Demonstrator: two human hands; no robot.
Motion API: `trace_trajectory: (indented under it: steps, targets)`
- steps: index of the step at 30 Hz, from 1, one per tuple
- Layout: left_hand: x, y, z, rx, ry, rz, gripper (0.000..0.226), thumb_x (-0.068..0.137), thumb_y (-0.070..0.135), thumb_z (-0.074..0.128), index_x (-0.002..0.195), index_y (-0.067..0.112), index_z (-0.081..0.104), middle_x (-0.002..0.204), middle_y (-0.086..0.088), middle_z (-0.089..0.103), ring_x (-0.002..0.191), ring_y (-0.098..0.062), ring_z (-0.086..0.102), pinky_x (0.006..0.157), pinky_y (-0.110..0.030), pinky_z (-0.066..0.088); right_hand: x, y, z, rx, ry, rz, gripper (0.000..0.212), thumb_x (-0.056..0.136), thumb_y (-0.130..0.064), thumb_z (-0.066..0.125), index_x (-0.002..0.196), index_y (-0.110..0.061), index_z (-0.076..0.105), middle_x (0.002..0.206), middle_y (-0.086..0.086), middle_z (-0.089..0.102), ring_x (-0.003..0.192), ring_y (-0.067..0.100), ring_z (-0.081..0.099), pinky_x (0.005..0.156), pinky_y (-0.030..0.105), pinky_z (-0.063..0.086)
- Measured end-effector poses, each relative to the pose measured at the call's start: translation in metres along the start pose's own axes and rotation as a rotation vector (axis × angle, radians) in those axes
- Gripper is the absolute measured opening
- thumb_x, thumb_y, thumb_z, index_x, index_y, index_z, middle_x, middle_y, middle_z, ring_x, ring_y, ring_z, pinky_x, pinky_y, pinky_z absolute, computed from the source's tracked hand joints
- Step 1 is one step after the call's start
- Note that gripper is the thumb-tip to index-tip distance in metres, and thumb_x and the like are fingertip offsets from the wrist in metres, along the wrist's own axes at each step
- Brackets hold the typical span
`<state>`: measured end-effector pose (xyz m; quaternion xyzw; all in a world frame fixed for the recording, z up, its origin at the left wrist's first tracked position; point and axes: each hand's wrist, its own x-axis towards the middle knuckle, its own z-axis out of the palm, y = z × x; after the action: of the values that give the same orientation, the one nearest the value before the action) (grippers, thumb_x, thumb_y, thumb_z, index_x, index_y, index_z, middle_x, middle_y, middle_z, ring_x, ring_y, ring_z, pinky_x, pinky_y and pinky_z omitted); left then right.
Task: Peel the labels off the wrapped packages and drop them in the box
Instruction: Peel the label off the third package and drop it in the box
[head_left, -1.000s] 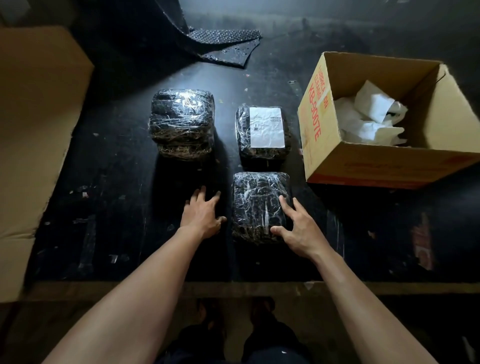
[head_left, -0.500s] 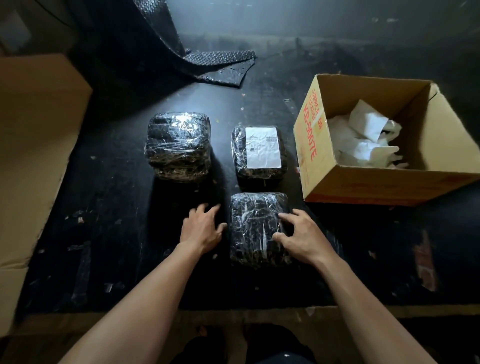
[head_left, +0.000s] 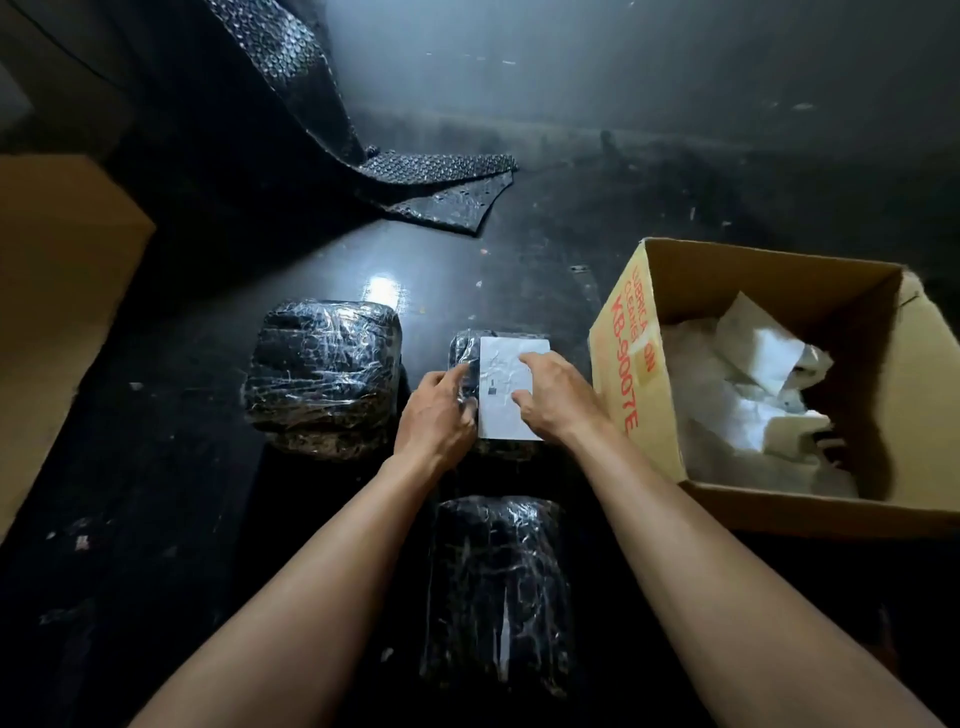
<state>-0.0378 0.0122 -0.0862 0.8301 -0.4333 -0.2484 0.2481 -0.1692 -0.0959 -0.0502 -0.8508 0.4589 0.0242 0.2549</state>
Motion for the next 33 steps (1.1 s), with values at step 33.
trace_trajectory:
  steps: [33]
  targets:
    - [0.058, 0.001, 0.015, -0.064, 0.015, -0.237, 0.056, 0.101, 0.046, 0.040, 0.154, 0.050, 0.020, 0.130, -0.007, 0.058, 0.122, -0.031, 0.054, 0.094, -0.039, 0.043, 0.106, -0.011, 0.011, 0.000, 0.066, -0.114, 0.007, 0.093, -0.025, 0.061, 0.095, -0.023, 0.067, 0.103, 0.001, 0.063, 0.109, 0.026, 0.057, 0.090, 0.043, 0.041]
